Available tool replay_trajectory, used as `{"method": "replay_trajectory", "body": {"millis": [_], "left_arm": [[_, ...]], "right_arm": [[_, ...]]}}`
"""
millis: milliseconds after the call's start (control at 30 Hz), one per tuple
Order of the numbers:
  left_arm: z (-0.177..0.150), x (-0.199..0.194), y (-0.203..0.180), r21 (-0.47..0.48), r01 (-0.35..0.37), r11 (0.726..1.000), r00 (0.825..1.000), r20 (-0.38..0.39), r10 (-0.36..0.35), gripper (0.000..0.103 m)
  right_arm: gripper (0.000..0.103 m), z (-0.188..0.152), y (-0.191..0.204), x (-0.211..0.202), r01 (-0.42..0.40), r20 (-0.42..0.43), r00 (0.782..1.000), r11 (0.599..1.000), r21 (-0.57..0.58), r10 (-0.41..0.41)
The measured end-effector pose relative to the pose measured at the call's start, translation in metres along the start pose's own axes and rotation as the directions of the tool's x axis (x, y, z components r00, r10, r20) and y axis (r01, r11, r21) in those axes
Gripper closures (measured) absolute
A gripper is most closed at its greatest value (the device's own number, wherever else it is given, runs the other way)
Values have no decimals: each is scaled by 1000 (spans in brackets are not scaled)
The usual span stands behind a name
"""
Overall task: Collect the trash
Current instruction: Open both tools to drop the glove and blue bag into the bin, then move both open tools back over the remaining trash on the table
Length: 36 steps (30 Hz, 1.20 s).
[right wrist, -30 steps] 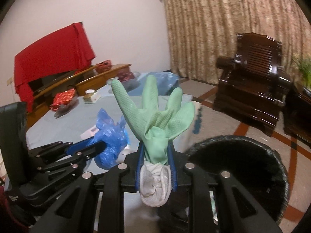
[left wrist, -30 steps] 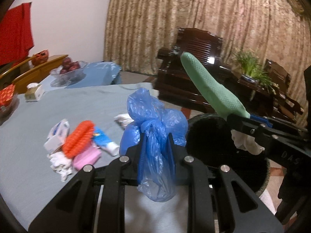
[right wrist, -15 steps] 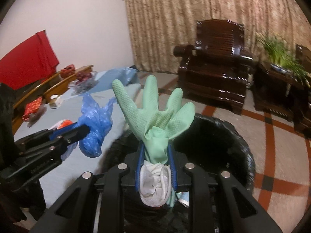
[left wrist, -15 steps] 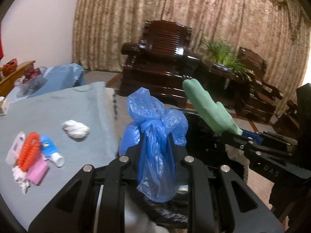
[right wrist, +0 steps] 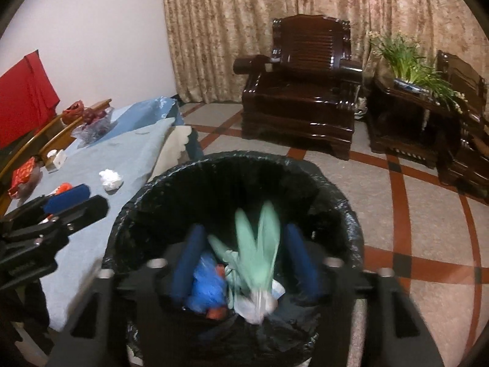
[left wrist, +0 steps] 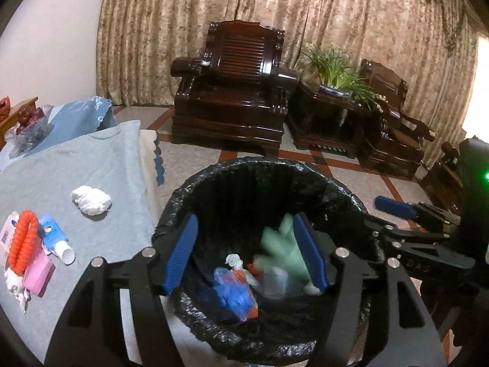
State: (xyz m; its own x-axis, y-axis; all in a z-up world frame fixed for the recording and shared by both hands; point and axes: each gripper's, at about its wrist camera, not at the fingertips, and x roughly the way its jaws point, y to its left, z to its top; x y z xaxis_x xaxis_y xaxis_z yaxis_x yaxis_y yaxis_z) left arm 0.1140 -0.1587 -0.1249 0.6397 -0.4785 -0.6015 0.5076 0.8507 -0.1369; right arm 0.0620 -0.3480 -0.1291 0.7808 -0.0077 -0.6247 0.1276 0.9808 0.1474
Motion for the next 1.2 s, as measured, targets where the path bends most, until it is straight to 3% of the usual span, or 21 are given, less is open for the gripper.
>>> {"method": "replay_trajectory", "body": {"millis": [67, 167, 500, 800, 1200], "left_arm": [[1, -5, 7, -4, -12, 1000, 1000, 7, 12, 30], [0, -15, 20, -15, -41, 999, 999, 24, 42, 23], [-8, -60, 71, -95, -167, 981, 982, 66, 174, 16], [-27, -100, 121, -173, -305, 937, 944, 73, 321, 16], [-53, -136, 180, -260, -425, 867, 892, 43, 450, 16]], "right_arm": [[13, 2, 1, -2, 7, 17, 1000, 1000, 4, -7], [7, 5, 6, -4, -10, 31, 999, 1000, 11, 10], [6, 14, 49, -3, -111, 50, 992, 993, -45, 113], [6, 18, 112, 8, -212, 32, 976, 968, -133, 218], [6, 17, 197, 35, -325, -6, 943, 916, -235, 332]]}}
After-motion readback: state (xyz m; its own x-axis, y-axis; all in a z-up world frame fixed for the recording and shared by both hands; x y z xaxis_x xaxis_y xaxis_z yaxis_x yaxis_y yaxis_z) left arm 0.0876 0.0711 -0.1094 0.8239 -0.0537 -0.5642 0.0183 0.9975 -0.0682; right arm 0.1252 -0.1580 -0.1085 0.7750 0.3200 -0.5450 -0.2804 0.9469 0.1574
